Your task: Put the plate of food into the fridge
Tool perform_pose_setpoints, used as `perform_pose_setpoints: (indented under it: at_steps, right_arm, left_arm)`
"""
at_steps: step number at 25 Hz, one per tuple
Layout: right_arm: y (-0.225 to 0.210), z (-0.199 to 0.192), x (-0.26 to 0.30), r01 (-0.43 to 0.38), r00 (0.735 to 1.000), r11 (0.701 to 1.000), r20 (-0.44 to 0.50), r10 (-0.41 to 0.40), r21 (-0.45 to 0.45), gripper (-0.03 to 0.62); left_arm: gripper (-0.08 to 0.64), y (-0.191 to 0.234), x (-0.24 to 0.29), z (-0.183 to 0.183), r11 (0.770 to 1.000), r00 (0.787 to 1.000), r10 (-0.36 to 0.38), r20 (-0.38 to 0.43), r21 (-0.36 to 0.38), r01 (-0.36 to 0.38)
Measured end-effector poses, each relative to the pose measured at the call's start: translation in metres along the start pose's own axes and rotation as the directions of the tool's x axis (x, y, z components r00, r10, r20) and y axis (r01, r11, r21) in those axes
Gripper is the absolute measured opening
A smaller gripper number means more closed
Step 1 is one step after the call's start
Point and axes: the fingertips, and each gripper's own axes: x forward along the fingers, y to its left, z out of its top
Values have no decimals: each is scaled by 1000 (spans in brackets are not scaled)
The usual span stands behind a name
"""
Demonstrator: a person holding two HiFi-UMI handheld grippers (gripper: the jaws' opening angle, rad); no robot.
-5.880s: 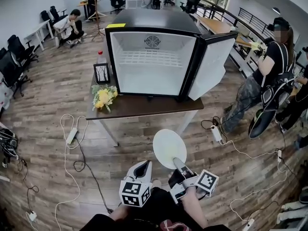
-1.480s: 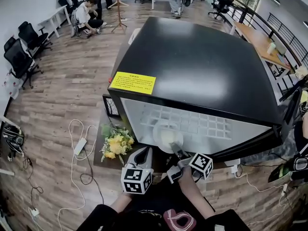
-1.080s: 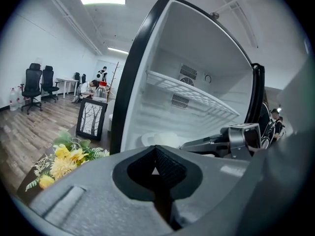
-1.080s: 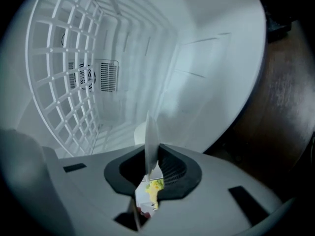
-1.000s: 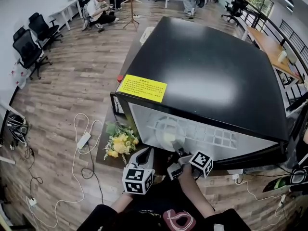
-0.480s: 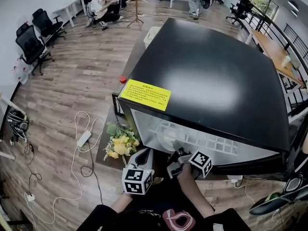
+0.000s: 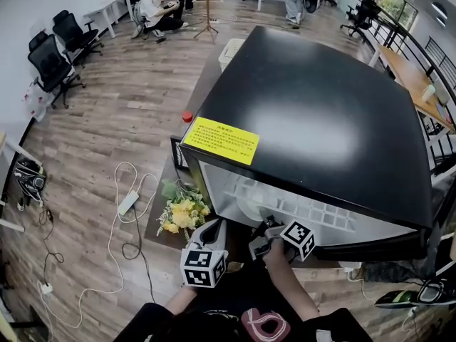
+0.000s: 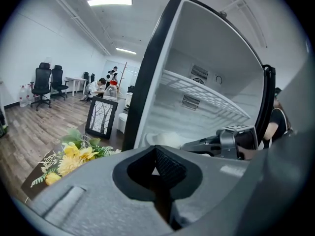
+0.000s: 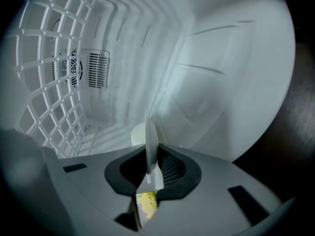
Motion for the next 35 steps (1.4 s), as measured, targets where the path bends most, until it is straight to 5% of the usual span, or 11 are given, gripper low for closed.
perform_pose_setpoints:
  at_steps: [18,20,22,25,35]
  right_arm:
    - [-7,-2,2,-4,999,999,-47,2,-53,78]
    - [-3,-3,2,-32,998,998,-60,28,-57,102]
    - [4,-5,3,-73,994,995,-83,67,-68,198]
    - [8,-7,3,-102,989,991,-114,92,-85,219]
    - [17,-24,0,-155,968,920,-242,68,-360,275]
  left_arm:
    - [8,2,2,-1,1000,1000,18,3,-17,-18]
    - [8,1,3,0,1000,1000,12,3,-14,-12]
    - [8,0,4,0,1000,1000,8,2,-13,-8]
    - [8,-3,5,-2,1000,1000,1,0,-12,-1]
    - [8,-8,6,-5,1000,1000,-2,-9,-8,2]
